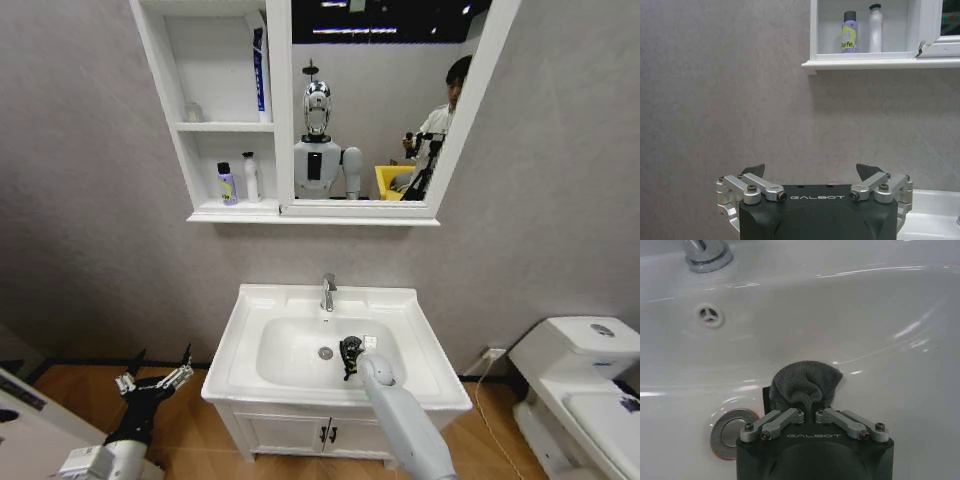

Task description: Move facial cleanser and shampoo from washbasin to cabinet, then wipe washbasin with towel.

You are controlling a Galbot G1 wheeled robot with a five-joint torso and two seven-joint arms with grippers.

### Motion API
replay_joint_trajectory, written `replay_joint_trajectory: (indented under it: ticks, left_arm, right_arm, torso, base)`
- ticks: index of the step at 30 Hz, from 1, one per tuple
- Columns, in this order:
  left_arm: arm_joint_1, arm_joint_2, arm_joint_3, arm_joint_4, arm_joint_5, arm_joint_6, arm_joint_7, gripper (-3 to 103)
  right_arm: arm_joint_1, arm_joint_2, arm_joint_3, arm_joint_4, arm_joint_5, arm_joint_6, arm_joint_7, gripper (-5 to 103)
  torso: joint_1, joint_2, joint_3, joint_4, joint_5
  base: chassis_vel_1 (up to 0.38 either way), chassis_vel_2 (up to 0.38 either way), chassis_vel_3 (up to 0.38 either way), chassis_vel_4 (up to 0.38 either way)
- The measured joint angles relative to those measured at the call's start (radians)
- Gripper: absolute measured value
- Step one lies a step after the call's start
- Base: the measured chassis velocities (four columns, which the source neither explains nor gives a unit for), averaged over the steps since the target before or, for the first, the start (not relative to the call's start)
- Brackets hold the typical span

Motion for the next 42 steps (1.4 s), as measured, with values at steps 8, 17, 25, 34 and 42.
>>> replay_joint_trajectory:
  ticks: [8, 17, 25, 34, 42]
  left_arm:
    - [0.0, 0.0, 0.0, 0.0, 0.0, 0.0, 0.0, 100]
    - [0.0, 0.0, 0.0, 0.0, 0.0, 0.0, 0.0, 100]
    - [0.0, 0.0, 0.0, 0.0, 0.0, 0.0, 0.0, 100]
    - [0.0, 0.0, 0.0, 0.0, 0.0, 0.0, 0.0, 100]
    - [0.0, 0.0, 0.0, 0.0, 0.0, 0.0, 0.0, 100]
  right_arm:
    - [0.075, 0.119, -0.045, -0.078, -0.01, 0.001, -0.02, 5]
    - [0.078, 0.124, -0.013, -0.097, 0.004, -0.006, -0.024, 5]
    - [0.014, 0.021, 0.055, -0.018, 0.021, -0.012, -0.013, 5]
    - [0.052, 0.08, 0.051, -0.079, -0.01, 0.006, -0.033, 5]
    - [0.092, 0.159, 0.034, -0.15, -0.048, 0.027, -0.075, 5]
  torso:
    - [0.0, 0.0, 0.0, 0.001, 0.0002]
    - [0.0, 0.0, 0.0, 0.001, 0.0002]
    - [0.0, 0.0, 0.0, 0.0007, 0.0002]
    - [0.0, 0.0, 0.0, 0.0004, 0.0002]
    - [0.0, 0.0, 0.0, 0.0007, 0.0]
  base:
    - [0.0, 0.0, 0.0, 0.0]
    - [0.0, 0.0, 0.0, 0.0]
    - [0.0, 0.0, 0.0, 0.0]
    - [0.0, 0.0, 0.0, 0.0]
    - [0.0, 0.0, 0.0, 0.0]
